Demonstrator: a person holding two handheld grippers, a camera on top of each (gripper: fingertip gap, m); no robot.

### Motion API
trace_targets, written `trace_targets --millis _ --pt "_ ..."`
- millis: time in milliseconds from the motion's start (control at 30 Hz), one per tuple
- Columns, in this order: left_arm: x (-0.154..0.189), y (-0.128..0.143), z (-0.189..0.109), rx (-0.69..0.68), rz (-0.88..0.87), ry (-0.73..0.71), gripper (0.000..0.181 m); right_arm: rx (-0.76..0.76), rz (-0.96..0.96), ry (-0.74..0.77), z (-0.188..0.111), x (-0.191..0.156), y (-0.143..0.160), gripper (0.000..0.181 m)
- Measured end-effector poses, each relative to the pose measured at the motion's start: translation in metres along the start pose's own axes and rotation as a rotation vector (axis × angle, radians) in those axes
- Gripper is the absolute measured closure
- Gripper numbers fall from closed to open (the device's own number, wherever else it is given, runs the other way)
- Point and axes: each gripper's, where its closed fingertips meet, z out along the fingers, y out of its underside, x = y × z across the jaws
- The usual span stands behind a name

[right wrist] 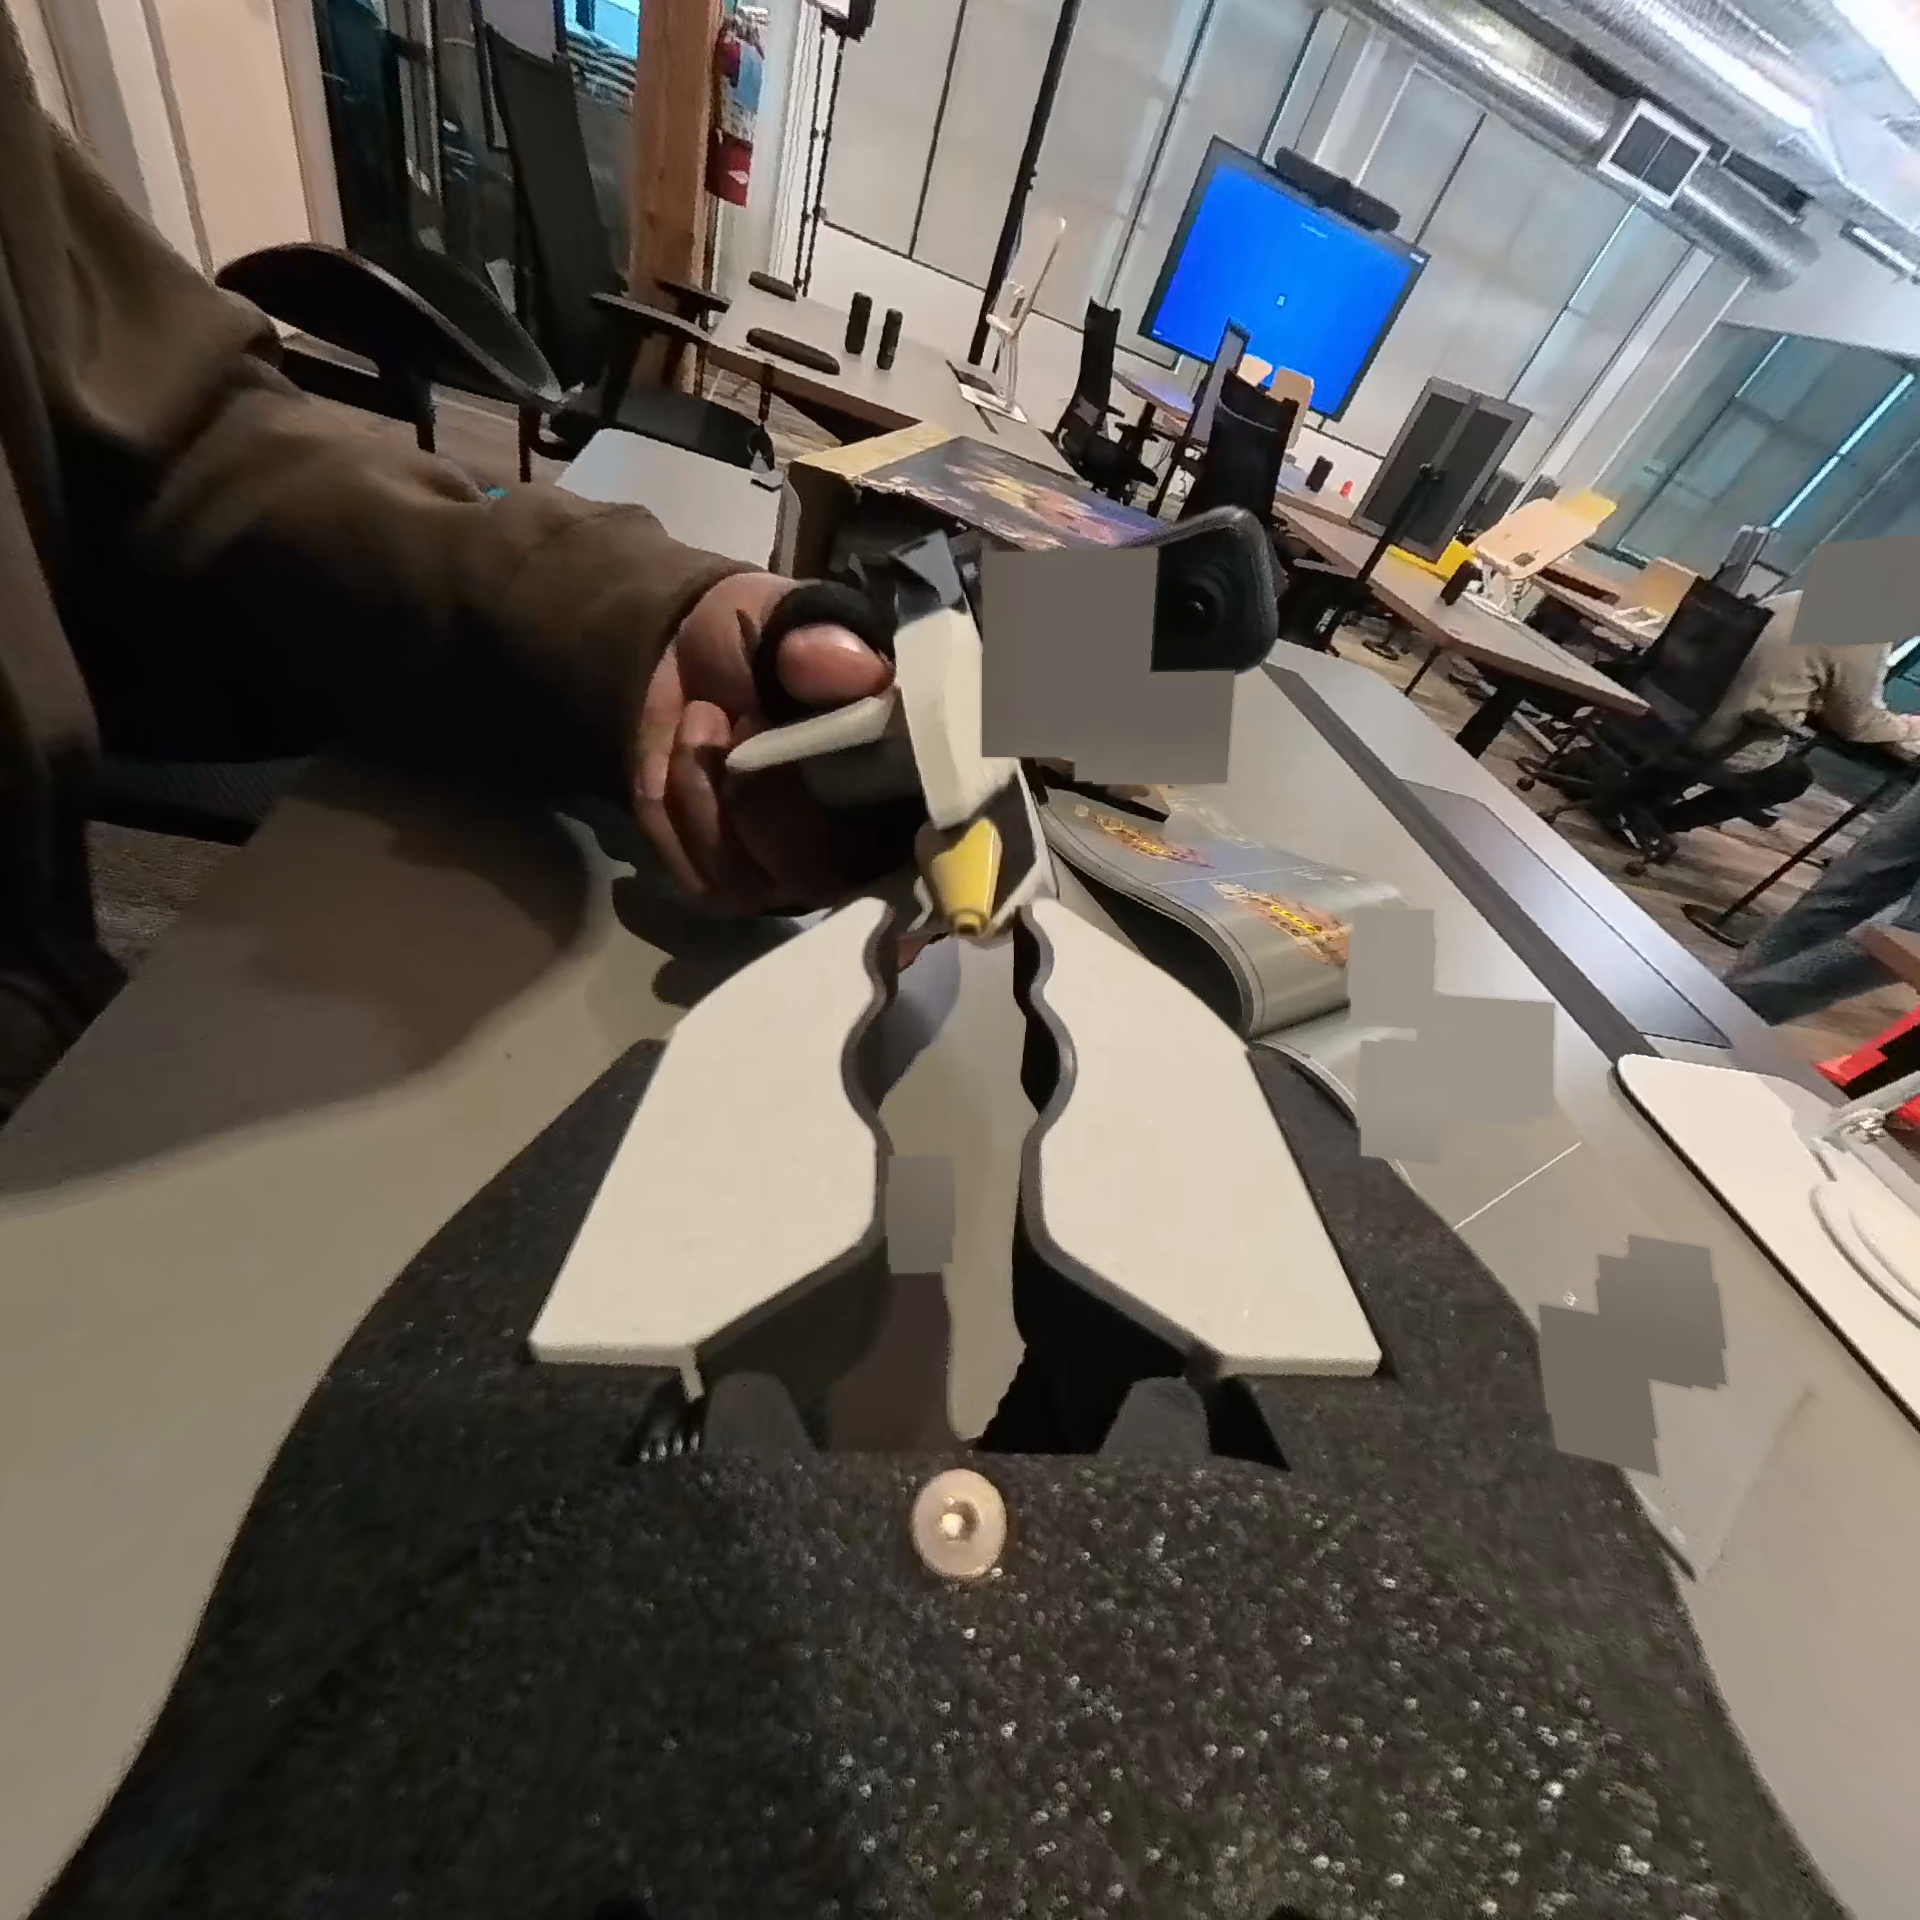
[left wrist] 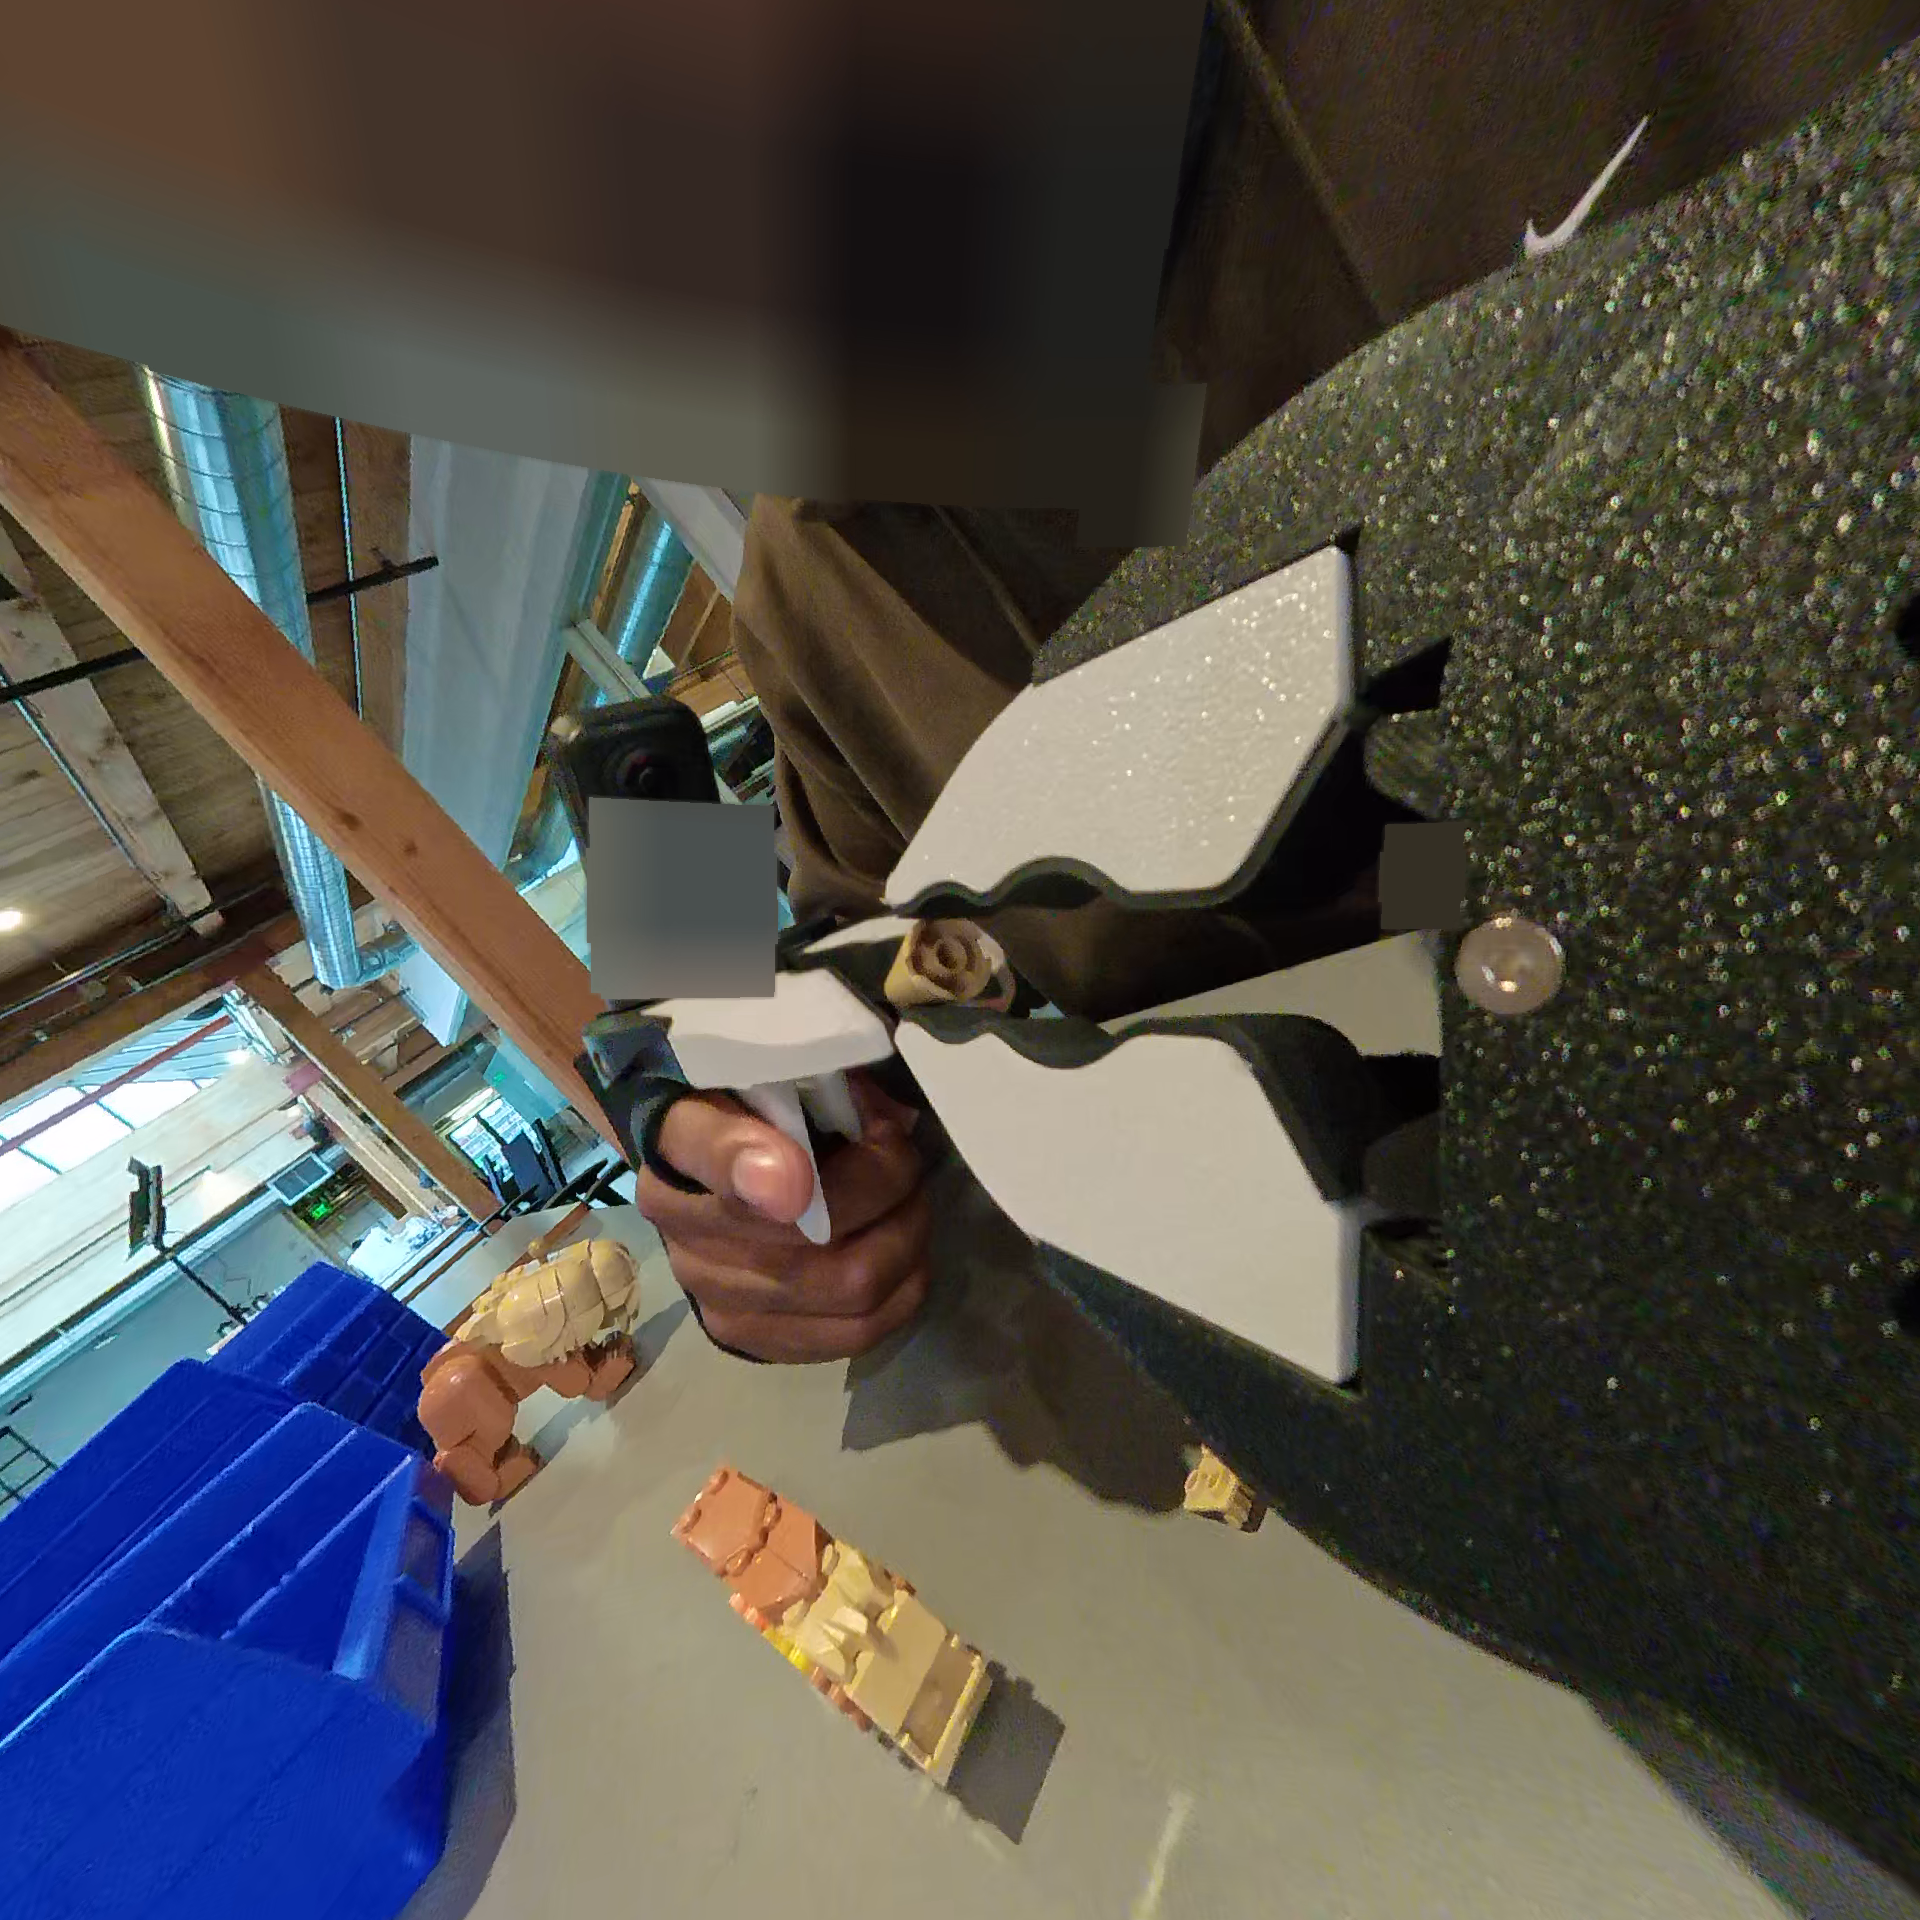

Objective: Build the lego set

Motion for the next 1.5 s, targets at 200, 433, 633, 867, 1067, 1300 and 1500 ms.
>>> trace_targets --millis 200,433,633,867,1067,1300,1500 --pt "-0.003 0.006 0.004 -0.032 -0.022 -0.005 0.165 0.001 -0.072 0.022 0.000 -0.004 -0.002 0.167" --pt "-0.006 0.009 0.005 -0.046 -0.020 -0.026 0.165 -0.018 -0.125 0.041 -0.002 -0.005 0.001 0.168" --pt "-0.016 0.007 0.000 -0.056 0.027 -0.142 0.146 -0.034 -0.086 0.022 -0.008 -0.004 0.003 0.168" --pt "-0.071 0.032 -0.043 -0.443 0.415 -0.673 0.138 -0.218 -0.021 -0.028 -0.018 0.002 0.034 0.168" --pt "-0.093 0.053 -0.047 -0.715 0.609 -0.766 0.143 -0.292 0.020 -0.054 -0.019 0.001 0.048 0.167" --pt "-0.097 0.056 -0.034 -0.757 0.725 -0.744 0.165 -0.355 0.045 -0.073 -0.018 -0.001 0.061 0.168" --pt "-0.098 0.056 -0.024 -0.749 0.730 -0.732 0.181 -0.480 0.065 -0.101 -0.022 -0.002 0.080 0.167"
